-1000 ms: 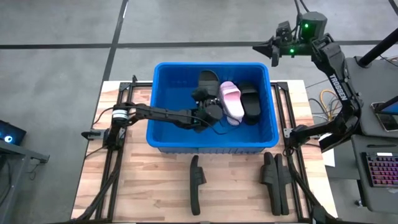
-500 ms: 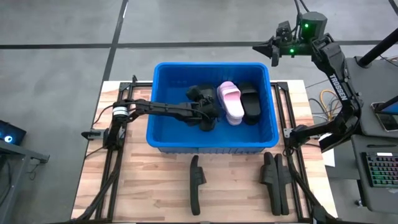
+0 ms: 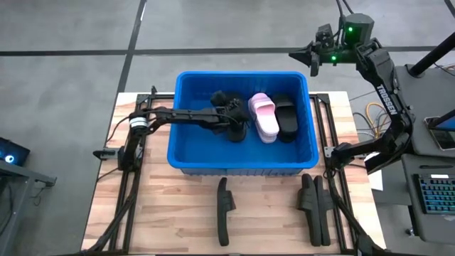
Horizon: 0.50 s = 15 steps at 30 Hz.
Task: Pick and place slides into bin
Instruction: Put the black slide into the blue bin
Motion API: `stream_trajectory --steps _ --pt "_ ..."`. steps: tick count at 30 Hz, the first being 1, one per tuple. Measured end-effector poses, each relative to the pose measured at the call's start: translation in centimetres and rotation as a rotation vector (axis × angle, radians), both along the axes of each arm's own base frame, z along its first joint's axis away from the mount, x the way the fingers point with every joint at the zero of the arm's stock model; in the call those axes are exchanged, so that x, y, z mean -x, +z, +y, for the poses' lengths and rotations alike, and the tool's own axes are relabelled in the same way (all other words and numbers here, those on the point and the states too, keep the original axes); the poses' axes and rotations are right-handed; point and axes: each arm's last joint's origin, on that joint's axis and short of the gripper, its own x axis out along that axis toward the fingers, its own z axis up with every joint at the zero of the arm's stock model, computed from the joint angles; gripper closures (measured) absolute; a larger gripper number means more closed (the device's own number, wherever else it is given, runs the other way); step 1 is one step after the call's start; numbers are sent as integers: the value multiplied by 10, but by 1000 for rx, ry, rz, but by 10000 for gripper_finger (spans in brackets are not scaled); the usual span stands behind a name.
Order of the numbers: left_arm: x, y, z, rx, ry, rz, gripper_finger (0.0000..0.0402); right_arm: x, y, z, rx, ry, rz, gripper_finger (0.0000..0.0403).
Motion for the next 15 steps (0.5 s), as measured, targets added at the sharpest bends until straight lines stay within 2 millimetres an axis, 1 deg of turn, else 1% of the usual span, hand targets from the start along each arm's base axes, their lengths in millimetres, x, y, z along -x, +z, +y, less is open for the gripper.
stream_trajectory --steps 7,12,15 --pt "-1 2 9 20 -8 -50 401 0 0 0 1 0 0 380" --pt "-3 2 10 40 -31 -88 401 0 0 0 8 2 2 380" --pt "-4 -1 11 41 -25 -107 391 0 0 0 9 2 2 380"
